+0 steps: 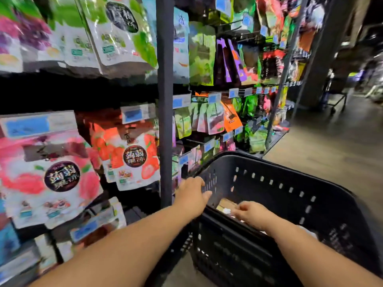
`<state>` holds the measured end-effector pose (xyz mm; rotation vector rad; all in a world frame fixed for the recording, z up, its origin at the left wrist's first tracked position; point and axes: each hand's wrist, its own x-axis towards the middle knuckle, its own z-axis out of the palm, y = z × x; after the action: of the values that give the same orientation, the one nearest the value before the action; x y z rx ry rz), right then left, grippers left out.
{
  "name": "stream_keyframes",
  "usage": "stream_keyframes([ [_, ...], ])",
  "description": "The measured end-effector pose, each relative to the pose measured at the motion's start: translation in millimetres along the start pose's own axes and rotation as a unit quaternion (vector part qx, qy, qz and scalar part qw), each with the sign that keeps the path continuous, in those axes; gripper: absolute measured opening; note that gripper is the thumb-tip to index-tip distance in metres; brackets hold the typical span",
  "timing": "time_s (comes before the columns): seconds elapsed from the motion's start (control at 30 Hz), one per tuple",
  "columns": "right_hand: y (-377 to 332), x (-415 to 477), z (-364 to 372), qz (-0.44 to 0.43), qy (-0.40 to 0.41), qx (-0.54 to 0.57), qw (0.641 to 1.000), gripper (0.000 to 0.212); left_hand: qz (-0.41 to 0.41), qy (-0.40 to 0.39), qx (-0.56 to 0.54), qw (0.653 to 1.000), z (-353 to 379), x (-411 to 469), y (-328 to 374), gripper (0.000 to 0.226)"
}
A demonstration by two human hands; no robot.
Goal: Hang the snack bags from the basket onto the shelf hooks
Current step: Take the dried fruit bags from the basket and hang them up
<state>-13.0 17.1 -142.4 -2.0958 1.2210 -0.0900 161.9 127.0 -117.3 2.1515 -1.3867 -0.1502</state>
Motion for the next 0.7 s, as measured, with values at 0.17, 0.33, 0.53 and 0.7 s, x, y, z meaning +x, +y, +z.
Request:
stream_keyframes([
  [0.17,9,0,3,-0.012,-0.063,-0.045,0.997,0.068,0.034,-0.032,0.029,0.998,15,5,4,0.031],
  [0.33,9,-9,15,-0.007,-0.083,-0.054,0.995,0.039,0.078,-0.085,0.031,0.993,21,0,5,0.031],
  [0.53,-1,-43,37,0.032,-0.147,-0.039,0.988,0.054,0.083,-0.181,0.074,0.977,21,-11,-2,0.025],
  [0.7,-3,-61,58,-0.019,-0.204,-0.112,0.972,0.042,0.084,-0.264,0.148,0.949,23,-26,-11,0.034],
])
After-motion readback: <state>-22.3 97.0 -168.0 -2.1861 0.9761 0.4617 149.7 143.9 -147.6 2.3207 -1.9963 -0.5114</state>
